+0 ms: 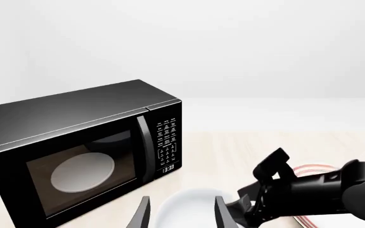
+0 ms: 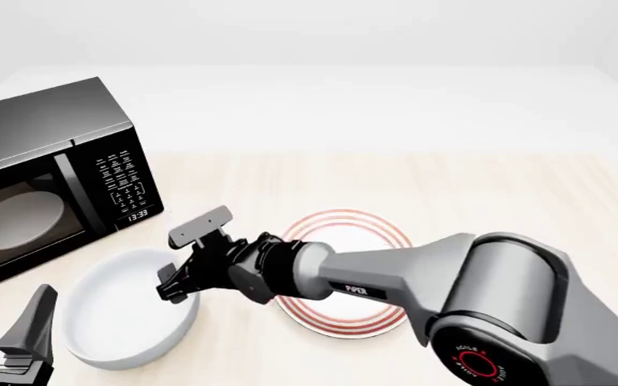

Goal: Put the white bowl to the right of the plate.

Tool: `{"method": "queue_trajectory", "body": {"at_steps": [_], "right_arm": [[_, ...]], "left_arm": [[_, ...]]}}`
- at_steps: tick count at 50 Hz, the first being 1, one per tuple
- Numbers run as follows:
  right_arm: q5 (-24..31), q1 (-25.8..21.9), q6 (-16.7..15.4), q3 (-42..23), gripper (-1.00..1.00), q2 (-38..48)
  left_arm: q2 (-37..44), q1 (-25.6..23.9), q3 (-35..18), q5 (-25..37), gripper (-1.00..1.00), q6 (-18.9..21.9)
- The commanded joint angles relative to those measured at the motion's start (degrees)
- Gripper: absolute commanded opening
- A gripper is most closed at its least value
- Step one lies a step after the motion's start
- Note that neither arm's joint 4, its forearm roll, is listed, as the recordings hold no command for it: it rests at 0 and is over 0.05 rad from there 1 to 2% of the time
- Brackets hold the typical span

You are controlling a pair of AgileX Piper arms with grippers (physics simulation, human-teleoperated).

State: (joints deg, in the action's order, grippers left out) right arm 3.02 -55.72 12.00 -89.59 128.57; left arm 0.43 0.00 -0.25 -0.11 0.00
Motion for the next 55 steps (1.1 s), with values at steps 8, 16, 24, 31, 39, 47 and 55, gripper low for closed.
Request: {"method": "queue_trajectory", "body": {"at_steps": [8, 16, 24, 31, 39, 47, 55], "right_arm": [[-1.36, 0.02, 1.21, 0.57, 1.00, 0.97], [-1.84, -0.09, 1.60, 0.75, 1.00, 1.32], [-2.08, -0.46, 2.03, 0.58, 1.00, 2.23], [-2.00, -0.64, 2.27, 0.37, 1.00, 2.67], [-2.00, -0.67, 2.27, 0.32, 1.00, 3.01], [-2.06, -0.17, 1.89, 1.02, -1.00, 2.26], [-2.06, 0.94, 1.54, 1.97, -1.00, 0.73]], "left_arm": [[0.00, 0.00, 0.00, 0.00, 1.00, 0.00], [0.00, 0.00, 0.00, 0.00, 1.00, 0.00], [0.00, 0.00, 0.00, 0.00, 1.00, 0.00], [0.00, 0.00, 0.00, 0.00, 1.00, 0.00], [0.00, 0.00, 0.00, 0.00, 1.00, 0.00], [0.00, 0.00, 0.00, 0.00, 1.00, 0.00], [0.00, 0.00, 0.00, 0.00, 1.00, 0.00]]}}
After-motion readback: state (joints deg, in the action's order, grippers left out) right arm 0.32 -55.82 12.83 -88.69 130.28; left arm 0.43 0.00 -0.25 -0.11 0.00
